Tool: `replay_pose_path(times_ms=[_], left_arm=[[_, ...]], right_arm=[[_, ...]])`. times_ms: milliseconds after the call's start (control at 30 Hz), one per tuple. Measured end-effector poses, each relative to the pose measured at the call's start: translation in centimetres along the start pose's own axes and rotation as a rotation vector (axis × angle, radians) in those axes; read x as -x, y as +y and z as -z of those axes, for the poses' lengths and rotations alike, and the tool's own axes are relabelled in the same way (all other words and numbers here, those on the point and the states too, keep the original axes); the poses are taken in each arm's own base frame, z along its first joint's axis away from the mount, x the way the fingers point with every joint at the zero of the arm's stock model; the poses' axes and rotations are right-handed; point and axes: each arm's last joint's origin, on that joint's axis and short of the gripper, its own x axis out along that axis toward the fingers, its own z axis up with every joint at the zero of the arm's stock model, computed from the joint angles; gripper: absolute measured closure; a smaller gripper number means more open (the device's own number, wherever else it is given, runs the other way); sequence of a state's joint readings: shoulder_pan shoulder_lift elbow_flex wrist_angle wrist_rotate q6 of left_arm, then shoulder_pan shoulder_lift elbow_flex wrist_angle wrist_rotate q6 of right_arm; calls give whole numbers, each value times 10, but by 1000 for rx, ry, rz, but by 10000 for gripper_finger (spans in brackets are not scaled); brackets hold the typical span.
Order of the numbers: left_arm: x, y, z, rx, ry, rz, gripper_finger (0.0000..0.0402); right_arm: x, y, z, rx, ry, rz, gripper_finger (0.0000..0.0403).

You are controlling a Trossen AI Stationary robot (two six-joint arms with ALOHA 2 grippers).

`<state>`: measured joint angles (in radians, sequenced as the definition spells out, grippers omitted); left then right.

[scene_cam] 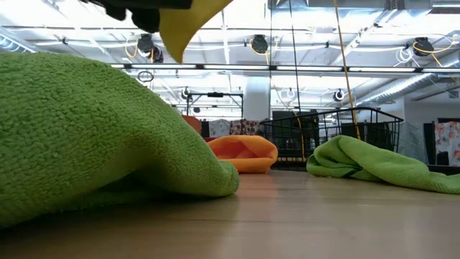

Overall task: Sort microfiber towel by color & place in baskets
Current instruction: Put the yellow microfiber towel into the orange bin

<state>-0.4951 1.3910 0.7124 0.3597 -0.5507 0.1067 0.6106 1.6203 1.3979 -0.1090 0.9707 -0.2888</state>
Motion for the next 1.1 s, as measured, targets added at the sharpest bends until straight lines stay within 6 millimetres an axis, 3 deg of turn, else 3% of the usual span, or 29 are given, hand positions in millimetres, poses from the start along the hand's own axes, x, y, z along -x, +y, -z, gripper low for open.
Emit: replay_pose_path(times_ms=[167,467,733,933,1100], left_arm=[[-7,0,-3,-24,-61,25,29],[1,-10,-9,-69,-113,60,30],[1,-10,-23,-39,-146,55,30],[0,-11,-17,-69,-93,62,30],[0,-12,0,-101,72,68,30]], right_arm=[[-3,-1,6,-52,41,1,390],[-6,-3,27,-108,182,47,390],[-8,1,29,-141,186,55,390],[-12,6,28,-123,173,51,390],[-10,8,28,-121,170,47,390]])
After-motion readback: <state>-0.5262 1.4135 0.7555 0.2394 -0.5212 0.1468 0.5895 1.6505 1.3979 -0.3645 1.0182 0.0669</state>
